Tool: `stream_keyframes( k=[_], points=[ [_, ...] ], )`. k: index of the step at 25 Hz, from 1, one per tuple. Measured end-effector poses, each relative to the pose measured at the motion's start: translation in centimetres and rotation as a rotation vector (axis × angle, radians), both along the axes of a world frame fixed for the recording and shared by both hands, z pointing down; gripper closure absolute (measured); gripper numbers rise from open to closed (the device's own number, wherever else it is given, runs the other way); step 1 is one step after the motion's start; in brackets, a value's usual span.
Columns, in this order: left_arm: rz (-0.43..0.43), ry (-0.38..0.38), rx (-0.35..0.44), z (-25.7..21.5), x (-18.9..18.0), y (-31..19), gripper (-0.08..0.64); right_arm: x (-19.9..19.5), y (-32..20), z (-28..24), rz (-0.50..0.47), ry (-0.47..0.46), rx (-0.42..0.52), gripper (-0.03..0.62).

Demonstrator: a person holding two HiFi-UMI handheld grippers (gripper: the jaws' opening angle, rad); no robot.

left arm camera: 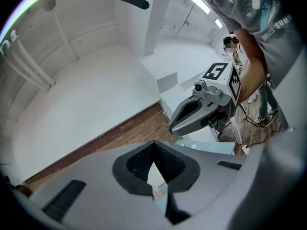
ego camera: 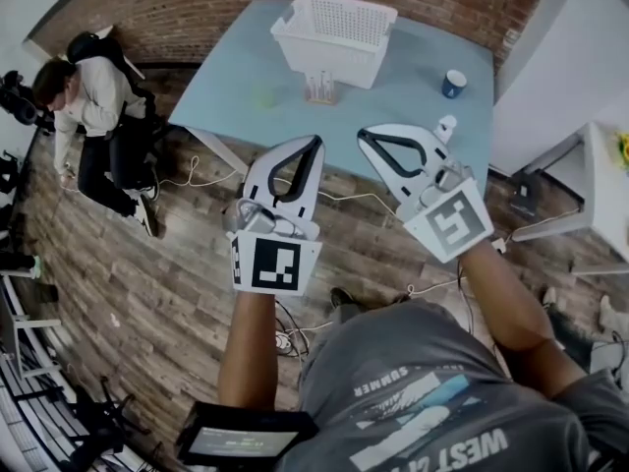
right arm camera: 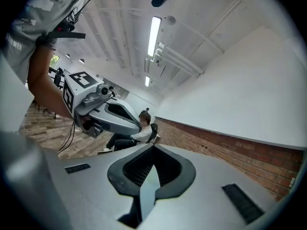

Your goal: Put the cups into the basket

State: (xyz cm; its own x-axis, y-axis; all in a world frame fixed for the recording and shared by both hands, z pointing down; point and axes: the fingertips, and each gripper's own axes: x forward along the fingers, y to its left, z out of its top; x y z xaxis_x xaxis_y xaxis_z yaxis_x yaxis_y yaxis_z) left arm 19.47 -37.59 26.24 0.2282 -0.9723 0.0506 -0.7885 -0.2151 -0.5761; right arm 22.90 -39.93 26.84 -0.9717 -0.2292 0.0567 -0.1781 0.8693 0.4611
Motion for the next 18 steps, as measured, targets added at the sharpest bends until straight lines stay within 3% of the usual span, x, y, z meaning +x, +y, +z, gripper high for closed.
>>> stream_keyframes(
  k=[8, 18],
  points=[
    [-0.008, 0.006, 0.016, 0.0, -5.4, -0.9, 0.563, -5.5, -1.3, 0.9, 0.016, 0.086, 0.024, 0.583],
    [-0.089, 0.023, -0.009, 1.4, -10.3, -5.7, 0.563, -10.6, -6.0, 2.1, -0.052, 0.081, -0.006, 0.583]
  ],
)
